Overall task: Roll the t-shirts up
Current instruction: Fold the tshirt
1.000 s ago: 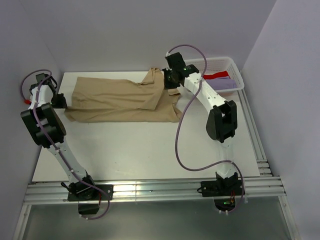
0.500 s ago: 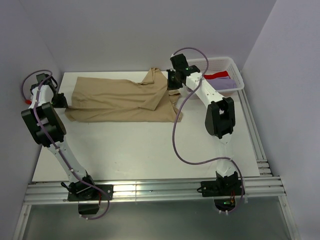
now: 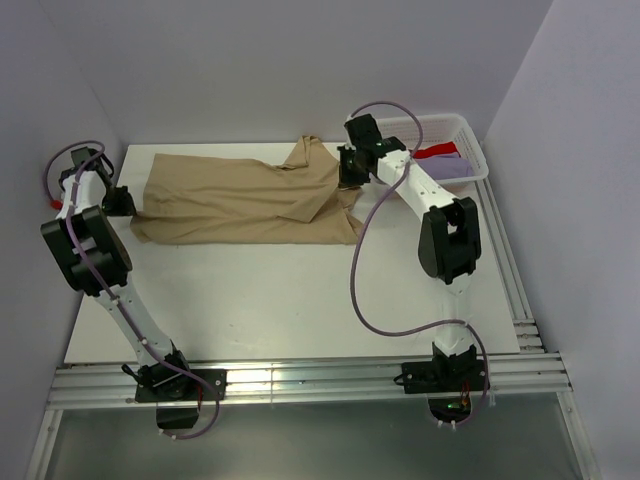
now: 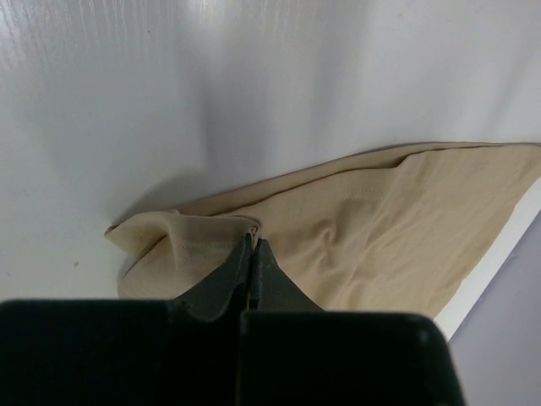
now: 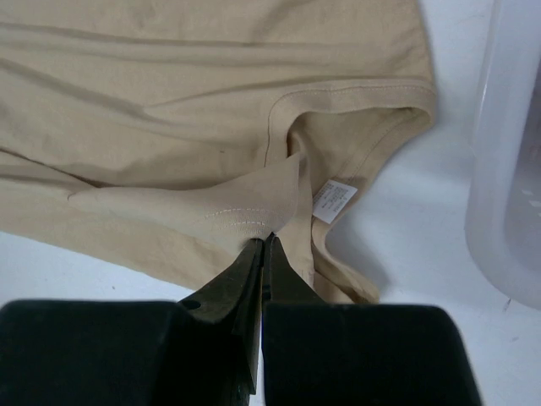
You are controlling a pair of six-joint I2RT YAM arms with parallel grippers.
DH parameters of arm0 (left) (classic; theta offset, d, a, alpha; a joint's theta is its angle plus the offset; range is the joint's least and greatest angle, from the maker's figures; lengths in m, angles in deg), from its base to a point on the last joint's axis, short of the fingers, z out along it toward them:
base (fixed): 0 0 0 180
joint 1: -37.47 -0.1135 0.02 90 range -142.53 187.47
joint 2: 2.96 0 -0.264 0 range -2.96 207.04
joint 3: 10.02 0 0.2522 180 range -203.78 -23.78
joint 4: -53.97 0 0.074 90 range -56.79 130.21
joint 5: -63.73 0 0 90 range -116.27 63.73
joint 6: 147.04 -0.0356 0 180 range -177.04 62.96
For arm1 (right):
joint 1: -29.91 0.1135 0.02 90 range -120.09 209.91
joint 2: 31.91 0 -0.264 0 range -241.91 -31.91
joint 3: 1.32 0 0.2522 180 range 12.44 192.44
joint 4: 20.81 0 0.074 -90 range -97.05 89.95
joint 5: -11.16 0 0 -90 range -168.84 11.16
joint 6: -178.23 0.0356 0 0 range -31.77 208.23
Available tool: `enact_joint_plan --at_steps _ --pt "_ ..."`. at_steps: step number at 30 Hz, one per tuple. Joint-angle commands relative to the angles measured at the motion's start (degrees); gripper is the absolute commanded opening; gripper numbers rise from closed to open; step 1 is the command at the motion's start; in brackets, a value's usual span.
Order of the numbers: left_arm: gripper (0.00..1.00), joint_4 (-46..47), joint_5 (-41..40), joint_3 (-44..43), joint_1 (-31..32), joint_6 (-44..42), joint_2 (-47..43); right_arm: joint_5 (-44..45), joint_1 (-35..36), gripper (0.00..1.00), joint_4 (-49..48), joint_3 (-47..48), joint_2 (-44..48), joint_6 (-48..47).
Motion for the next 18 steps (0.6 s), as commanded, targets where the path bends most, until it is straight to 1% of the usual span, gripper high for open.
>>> enact_joint_plan --at_steps 1,4,9,16,17,18 --pt "0.00 0.45 0.51 0.52 -1.97 -0.68 -4.39 1.06 -0.60 0.00 -2.09 -1.47 5.60 0.23" --pt "0.00 0.10 0.33 0.61 -2.49 -0.86 -5.35 0.80 -0.86 0.00 -2.44 -2.35 6.13 0.41" --pt "0.00 0.19 0.51 0.43 -3.11 -0.86 -5.62 0.27 -1.04 0.00 -2.26 -1.21 5.26 0.58" --pt "0.01 0.98 1.82 -1.41 -3.20 -0.77 -2.99 -0.08 -1.57 0.00 -1.30 3.00 2.62 0.67" --pt "0.04 1.24 2.35 -1.67 -3.28 -0.86 -2.55 -0.34 -1.65 0.00 -1.30 3.53 2.18 0.85" --pt "0.07 2.03 2.87 -1.76 -3.29 -1.64 -2.19 -0.61 -1.74 0.05 -1.12 4.23 1.31 0.85"
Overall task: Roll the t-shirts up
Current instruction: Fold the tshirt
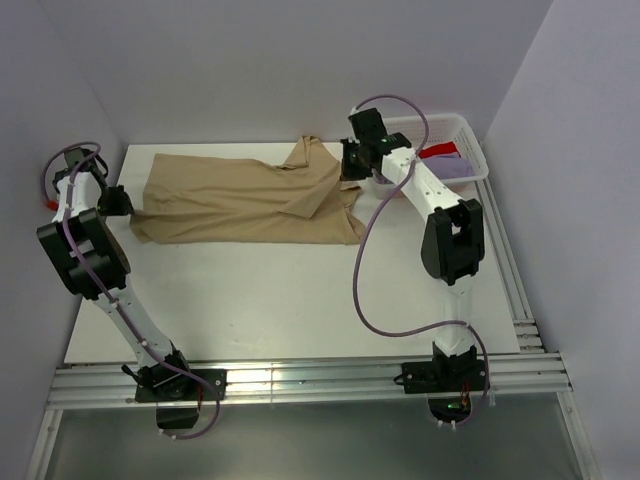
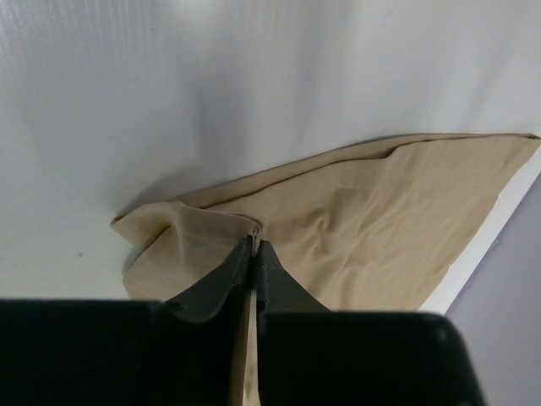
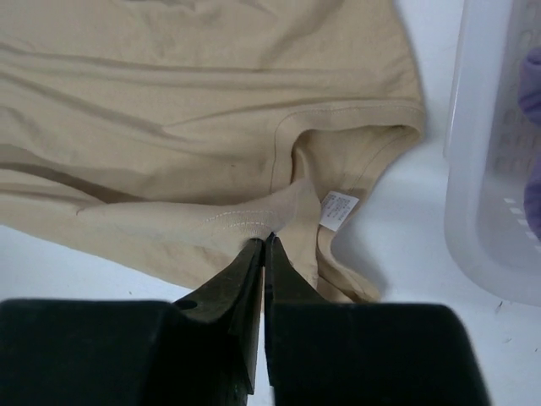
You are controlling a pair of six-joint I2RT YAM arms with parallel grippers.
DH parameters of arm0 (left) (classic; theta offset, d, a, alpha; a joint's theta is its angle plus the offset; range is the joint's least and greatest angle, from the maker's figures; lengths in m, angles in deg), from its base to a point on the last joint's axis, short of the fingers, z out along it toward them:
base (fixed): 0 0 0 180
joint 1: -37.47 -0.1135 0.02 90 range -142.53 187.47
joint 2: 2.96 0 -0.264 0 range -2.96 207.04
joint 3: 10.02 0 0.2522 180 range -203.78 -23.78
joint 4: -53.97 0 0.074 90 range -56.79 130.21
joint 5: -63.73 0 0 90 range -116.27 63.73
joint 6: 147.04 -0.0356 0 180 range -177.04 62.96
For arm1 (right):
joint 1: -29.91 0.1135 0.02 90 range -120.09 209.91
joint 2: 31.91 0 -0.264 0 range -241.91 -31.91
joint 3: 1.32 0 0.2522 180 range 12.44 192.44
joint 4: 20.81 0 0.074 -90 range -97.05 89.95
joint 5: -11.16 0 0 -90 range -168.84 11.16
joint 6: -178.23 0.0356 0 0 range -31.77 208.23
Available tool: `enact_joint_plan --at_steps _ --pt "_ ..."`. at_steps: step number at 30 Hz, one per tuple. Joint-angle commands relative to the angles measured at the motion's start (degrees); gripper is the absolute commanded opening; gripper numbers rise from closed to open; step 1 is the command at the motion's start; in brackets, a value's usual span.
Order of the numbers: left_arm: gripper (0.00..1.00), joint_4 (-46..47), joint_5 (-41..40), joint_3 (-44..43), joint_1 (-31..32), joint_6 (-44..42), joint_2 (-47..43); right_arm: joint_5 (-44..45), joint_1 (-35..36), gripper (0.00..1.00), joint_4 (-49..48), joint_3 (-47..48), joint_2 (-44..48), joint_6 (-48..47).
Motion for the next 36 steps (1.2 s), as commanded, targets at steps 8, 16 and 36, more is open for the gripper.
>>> enact_joint_plan --at_steps 8,16,36 --pt "0.71 8.76 4.28 -1.14 -1.82 -4.78 -0.38 -1.56 -1.18 0.54 1.40 12.68 -5.10 1.42" --pt "0.70 12.08 7.34 5.25 -0.07 -11.29 -6.08 -4.19 -1.18 0.57 -9.48 -11.54 8.67 7.30" --pt "1.00 40.04 18.95 46.03 5.30 -17.37 -37.90 -1.04 0.32 0.64 -50.35 -66.51 29.80 33.32"
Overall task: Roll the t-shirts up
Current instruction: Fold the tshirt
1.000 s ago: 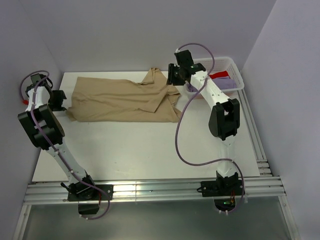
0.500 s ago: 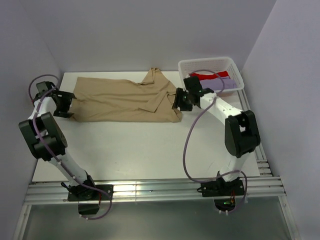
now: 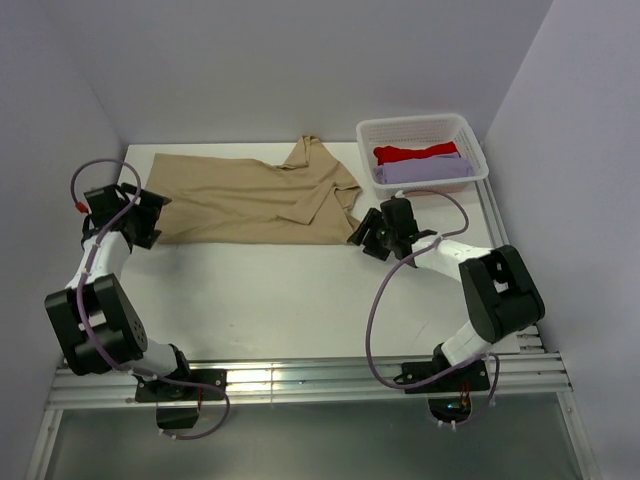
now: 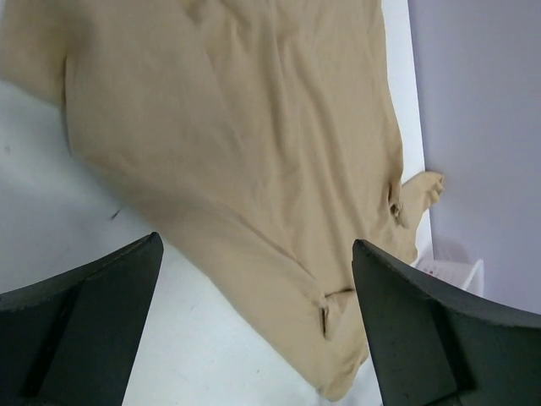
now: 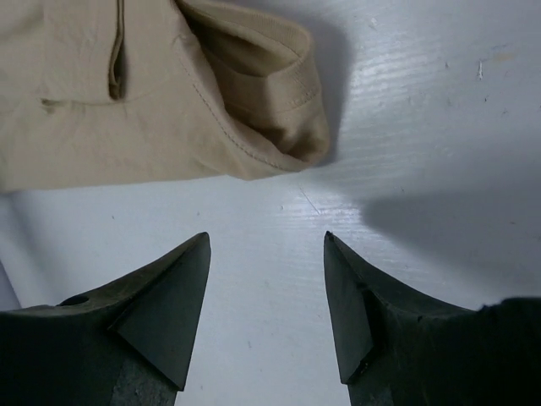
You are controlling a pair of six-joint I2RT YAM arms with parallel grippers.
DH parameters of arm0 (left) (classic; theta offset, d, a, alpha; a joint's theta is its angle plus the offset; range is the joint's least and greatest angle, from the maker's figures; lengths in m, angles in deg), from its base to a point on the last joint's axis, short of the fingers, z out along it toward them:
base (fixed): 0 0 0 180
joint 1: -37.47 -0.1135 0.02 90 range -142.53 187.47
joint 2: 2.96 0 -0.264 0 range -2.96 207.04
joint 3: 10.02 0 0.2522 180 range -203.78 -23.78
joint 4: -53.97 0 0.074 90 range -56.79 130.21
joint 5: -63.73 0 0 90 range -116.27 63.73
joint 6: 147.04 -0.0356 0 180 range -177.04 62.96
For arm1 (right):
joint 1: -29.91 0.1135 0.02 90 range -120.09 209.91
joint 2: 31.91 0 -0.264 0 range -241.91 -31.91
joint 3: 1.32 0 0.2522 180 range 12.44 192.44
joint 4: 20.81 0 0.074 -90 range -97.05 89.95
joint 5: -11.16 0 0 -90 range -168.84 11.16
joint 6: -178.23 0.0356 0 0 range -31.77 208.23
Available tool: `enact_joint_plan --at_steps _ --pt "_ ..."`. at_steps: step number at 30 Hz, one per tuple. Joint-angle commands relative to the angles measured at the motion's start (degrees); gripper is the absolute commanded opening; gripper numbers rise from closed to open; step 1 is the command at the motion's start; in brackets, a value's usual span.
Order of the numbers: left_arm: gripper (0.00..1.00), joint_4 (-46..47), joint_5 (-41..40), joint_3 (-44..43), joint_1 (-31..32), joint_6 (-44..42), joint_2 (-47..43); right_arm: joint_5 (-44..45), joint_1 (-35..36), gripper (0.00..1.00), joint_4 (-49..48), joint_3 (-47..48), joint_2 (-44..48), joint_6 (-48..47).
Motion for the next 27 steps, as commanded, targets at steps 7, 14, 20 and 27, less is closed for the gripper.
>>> enact_joint_plan --at_steps 7,14,20,27 --pt "0.99 6.45 -1.08 9.03 0.65 2.49 -12.23 6.88 1.11 0.65 -17.76 -0.64 -6.95 13.02" --pt "0.99 3.30 -1.17 10.09 0.65 2.06 -16.98 14.08 3.30 0.62 -18.56 -1.69 -9.07 18.22" --pt "0.99 1.45 0.85 10.35 0.65 1.09 -18.57 18.48 3.66 0.57 -14.17 1.56 -11.88 20.77" --pt "0.99 0.04 -0.64 10.79 0.65 -1.01 -19.27 21.55 3.66 0.09 -13.37 0.60 -11.46 23.76"
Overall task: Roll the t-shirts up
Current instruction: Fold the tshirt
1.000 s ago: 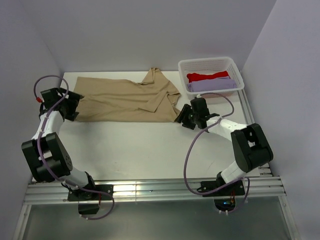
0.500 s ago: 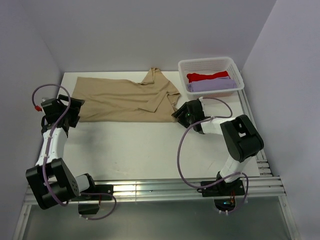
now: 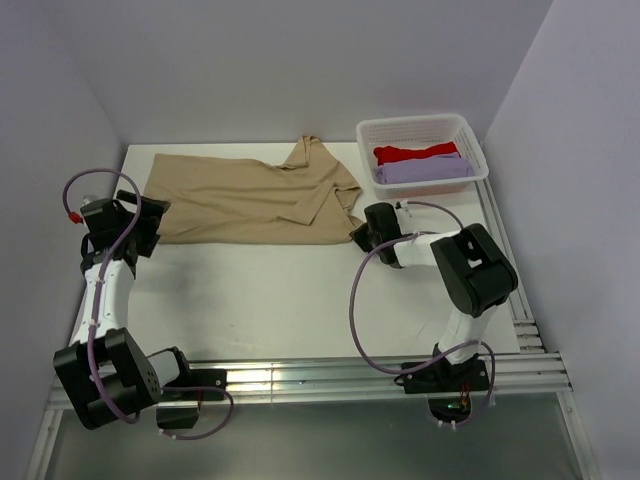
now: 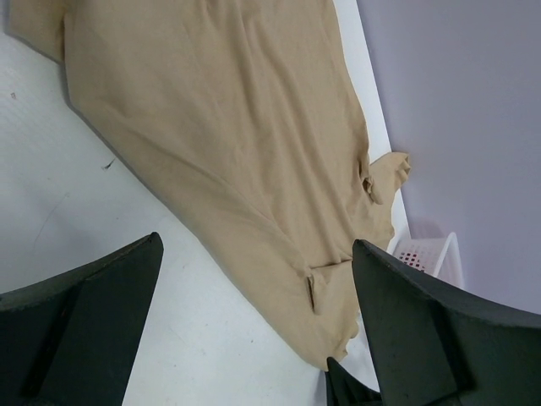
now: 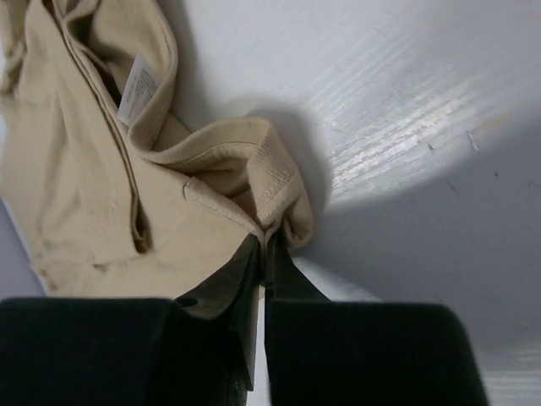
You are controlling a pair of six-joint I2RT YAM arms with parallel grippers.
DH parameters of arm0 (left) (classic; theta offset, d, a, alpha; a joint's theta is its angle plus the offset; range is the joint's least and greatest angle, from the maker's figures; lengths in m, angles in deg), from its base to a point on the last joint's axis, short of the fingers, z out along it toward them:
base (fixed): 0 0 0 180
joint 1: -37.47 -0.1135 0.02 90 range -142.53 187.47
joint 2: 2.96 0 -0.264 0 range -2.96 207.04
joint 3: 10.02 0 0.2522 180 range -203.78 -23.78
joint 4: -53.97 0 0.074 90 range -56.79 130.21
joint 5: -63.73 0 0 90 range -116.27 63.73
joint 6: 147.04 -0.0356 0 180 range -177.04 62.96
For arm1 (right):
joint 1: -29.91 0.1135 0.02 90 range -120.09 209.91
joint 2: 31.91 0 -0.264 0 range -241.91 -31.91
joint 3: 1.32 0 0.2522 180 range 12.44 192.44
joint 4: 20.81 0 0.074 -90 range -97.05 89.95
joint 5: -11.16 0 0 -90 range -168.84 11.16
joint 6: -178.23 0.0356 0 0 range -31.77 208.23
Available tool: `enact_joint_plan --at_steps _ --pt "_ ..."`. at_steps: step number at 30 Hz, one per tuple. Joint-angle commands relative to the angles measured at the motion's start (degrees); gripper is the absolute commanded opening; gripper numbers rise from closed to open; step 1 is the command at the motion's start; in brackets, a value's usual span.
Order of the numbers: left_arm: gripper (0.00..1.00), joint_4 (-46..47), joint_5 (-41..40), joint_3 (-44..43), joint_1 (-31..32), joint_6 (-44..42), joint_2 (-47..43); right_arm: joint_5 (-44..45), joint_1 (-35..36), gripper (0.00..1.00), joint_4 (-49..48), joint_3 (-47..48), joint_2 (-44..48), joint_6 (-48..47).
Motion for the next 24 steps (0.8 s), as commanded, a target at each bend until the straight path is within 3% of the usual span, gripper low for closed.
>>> enact_joint_plan --at_steps 1,9,17,24 --pt "0.99 0.06 -0.21 0.41 0.12 -2.26 -0.92 5.74 0.07 0.00 2.21 -1.82 2.25 1.95" --pt "0.99 4.81 3.83 5.94 0.12 -4.37 1.11 9.88 -2.46 0.00 5.55 -9.22 14.39 -1.38" --pt "0.95 1.20 -3.01 8.40 1.88 -6.66 2.69 4.26 -8.19 0.00 5.03 -8.78 13.25 -4.73" --pt "0.83 9.55 -4.34 14.64 1.88 -2.62 3.30 2.49 -9.77 0.00 4.41 -8.34 12.72 -6.92"
